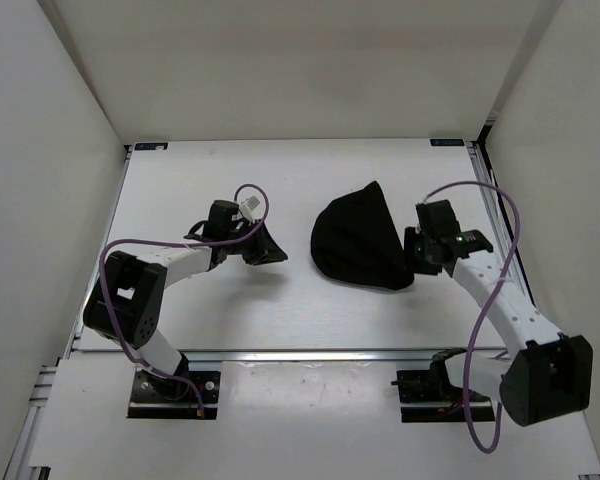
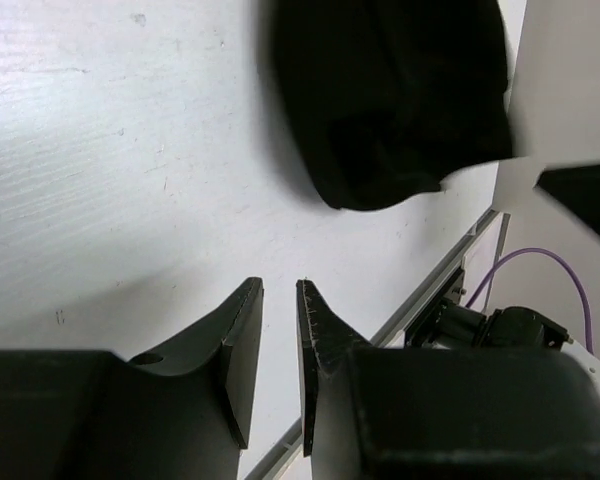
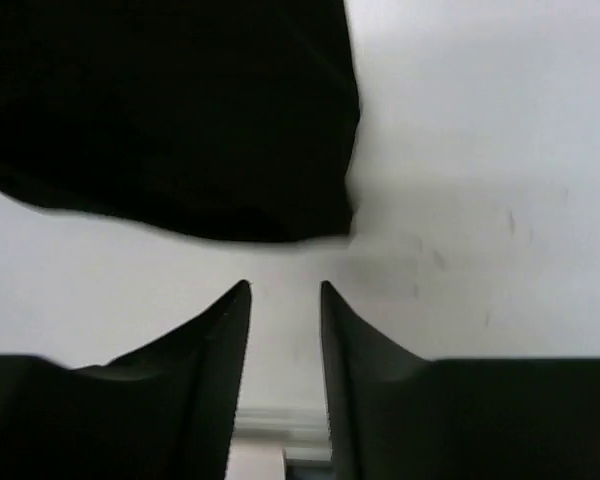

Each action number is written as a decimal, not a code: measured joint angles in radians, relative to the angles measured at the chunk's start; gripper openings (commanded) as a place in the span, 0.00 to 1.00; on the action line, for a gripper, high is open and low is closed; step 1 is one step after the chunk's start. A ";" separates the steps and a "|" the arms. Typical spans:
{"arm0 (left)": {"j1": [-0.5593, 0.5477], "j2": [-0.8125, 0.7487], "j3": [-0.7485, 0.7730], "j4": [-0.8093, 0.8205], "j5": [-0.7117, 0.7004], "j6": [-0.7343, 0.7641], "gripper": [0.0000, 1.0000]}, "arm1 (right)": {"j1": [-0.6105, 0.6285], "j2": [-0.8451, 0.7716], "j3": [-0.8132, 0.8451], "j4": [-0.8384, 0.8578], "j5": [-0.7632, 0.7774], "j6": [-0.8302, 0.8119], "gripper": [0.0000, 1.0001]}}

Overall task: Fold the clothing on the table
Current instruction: Flatten the skirt out

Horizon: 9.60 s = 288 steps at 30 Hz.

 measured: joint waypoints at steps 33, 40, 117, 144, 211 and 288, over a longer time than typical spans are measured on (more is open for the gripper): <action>-0.309 0.384 0.597 -0.299 -0.397 0.079 0.59 | 0.021 0.017 0.067 0.028 -0.087 0.036 0.44; -0.323 0.436 0.603 -0.301 -0.426 0.029 0.00 | -0.002 -0.044 0.040 0.002 -0.081 0.027 0.42; -0.205 0.278 0.300 -0.142 -0.232 -0.034 0.00 | -0.072 0.119 -0.097 0.026 -0.380 0.164 0.43; -0.055 0.139 0.107 -0.071 -0.227 -0.054 0.00 | -0.168 0.410 -0.050 0.327 -0.427 0.201 0.42; -0.129 0.008 0.094 -0.208 -0.339 -0.091 0.65 | 0.220 0.658 0.234 0.089 -0.392 0.036 0.09; -0.034 -0.206 0.208 -0.178 -0.323 -0.056 0.00 | -0.254 0.033 -0.086 -0.069 -0.317 0.093 0.15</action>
